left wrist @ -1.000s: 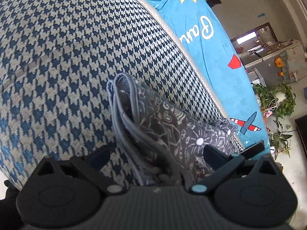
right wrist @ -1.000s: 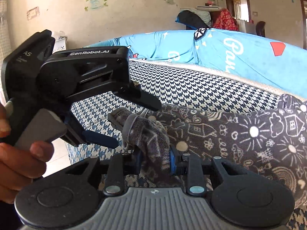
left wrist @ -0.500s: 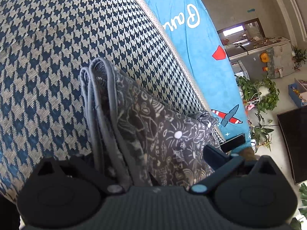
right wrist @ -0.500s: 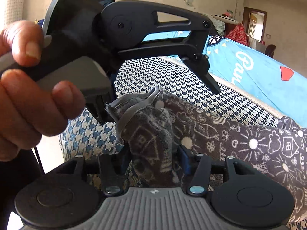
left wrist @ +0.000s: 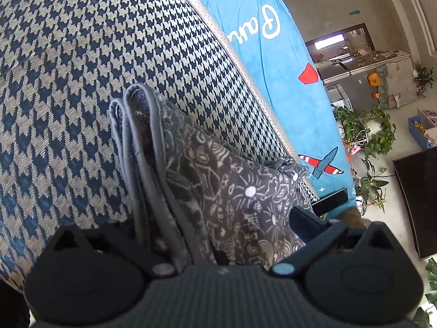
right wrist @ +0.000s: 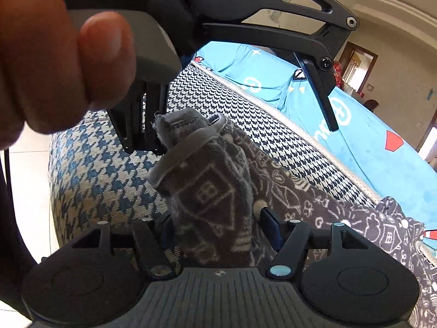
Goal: Fold clothes
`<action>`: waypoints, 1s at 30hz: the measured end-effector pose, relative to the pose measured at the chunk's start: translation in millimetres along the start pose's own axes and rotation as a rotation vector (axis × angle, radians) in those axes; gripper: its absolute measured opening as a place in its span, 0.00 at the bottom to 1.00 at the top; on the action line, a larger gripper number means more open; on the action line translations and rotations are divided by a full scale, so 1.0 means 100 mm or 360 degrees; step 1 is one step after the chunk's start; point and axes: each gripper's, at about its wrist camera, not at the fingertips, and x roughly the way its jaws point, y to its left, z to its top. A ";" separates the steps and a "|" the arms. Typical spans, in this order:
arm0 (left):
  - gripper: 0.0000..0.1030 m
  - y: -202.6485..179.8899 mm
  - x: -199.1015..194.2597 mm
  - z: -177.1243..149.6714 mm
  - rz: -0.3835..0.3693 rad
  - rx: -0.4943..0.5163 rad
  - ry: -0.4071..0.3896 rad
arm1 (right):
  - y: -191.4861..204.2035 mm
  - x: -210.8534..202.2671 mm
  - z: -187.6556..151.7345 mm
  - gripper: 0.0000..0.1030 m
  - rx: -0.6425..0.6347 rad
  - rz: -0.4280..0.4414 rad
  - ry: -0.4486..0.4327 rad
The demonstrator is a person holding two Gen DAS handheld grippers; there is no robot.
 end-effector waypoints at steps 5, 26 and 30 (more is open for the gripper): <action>1.00 -0.04 0.10 0.06 0.0180 0.0073 -0.0059 | -0.27 0.01 0.07 0.22 0.0211 0.0004 -0.0026; 0.45 -0.37 0.28 -0.16 0.0219 0.0219 -0.0368 | -0.68 -0.60 -0.18 0.18 0.0221 -0.0120 -0.0133; 0.44 -0.56 0.22 -0.28 0.0156 0.0278 -0.0465 | -0.71 -0.78 -0.27 0.17 0.0209 -0.0189 -0.0160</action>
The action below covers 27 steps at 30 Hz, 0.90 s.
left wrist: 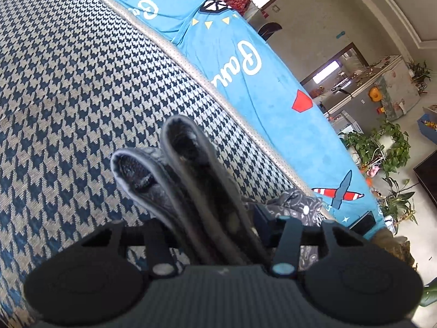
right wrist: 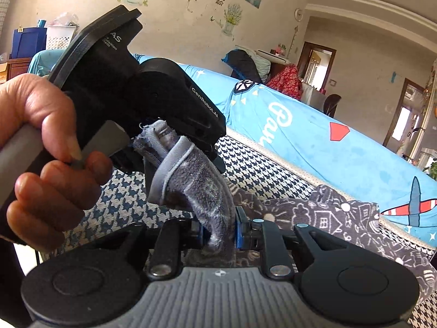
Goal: Fold clothes
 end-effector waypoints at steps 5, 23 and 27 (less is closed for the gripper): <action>0.44 -0.45 -0.11 -0.02 -0.0073 0.0083 -0.0100 | -0.16 -0.21 -0.03 0.17 0.0001 -0.0122 -0.0064; 0.50 -2.39 1.17 -0.35 -0.0156 0.0613 -0.0046 | -1.58 -0.55 -0.26 0.17 0.0576 -0.0348 -0.0003; 0.51 -2.36 1.59 -0.42 -0.0163 0.0627 0.0077 | -1.80 -0.57 -0.41 0.17 0.0841 -0.0288 0.0101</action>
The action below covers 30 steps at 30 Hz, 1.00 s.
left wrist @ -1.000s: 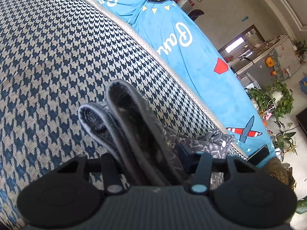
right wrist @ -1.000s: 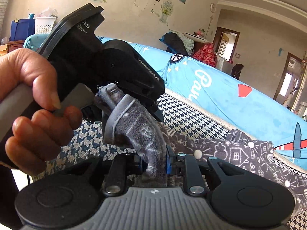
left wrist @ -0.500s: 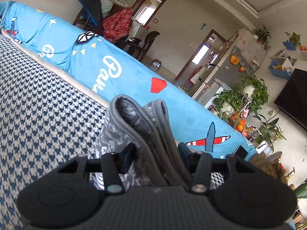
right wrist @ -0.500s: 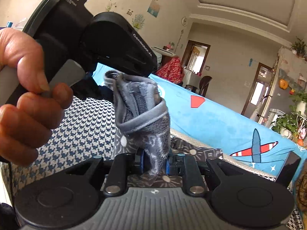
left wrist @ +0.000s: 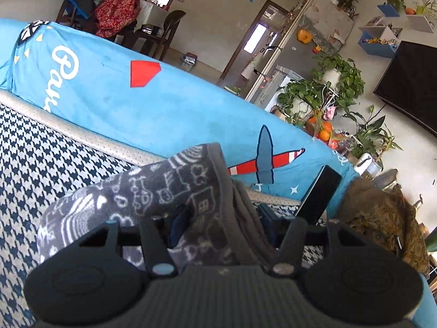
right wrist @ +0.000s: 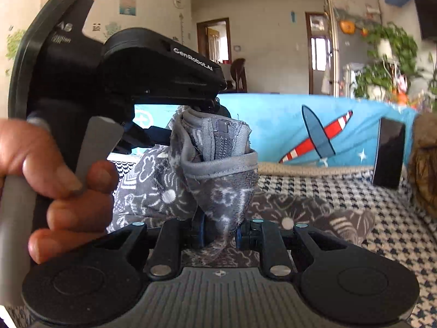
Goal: Fold clothes
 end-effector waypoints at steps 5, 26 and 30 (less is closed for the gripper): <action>0.74 0.04 0.33 -0.11 -0.0064 0.0042 0.0111 | -0.27 0.16 -0.06 0.27 0.0277 0.0034 0.0167; 1.00 0.13 -0.03 0.03 -0.0139 0.0114 0.0194 | -0.42 0.34 -0.12 0.39 0.0128 -0.0224 0.0338; 1.00 0.42 -0.49 0.06 -0.0044 0.0131 0.0107 | -0.41 0.32 -0.11 0.43 0.0109 -0.0253 0.0337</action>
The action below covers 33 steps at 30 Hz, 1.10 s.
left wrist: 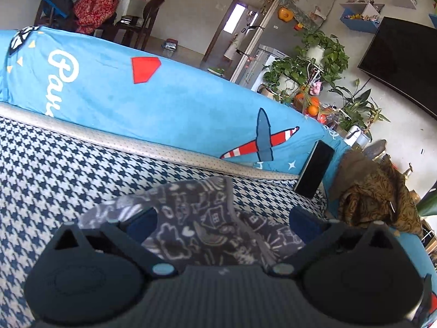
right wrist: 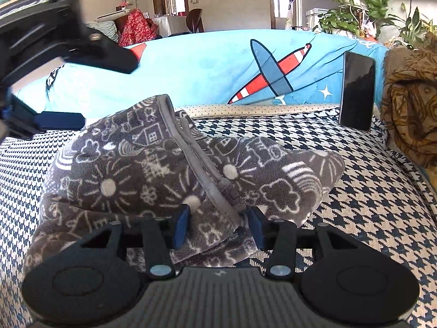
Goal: Fold clothes
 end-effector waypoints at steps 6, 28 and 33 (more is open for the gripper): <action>1.00 0.47 -0.13 -0.38 0.0277 -0.0052 -0.0019 | 0.00 -0.07 0.03 0.44 -0.0039 -0.0057 -0.0039; 1.00 0.84 0.30 -0.48 0.0333 -0.0348 0.0098 | 0.40 0.00 0.30 0.26 -0.0064 0.0295 -0.0232; 1.00 0.87 0.34 -0.46 0.0311 -0.0362 0.0091 | 0.47 0.15 0.39 0.23 0.0003 0.0328 -0.0214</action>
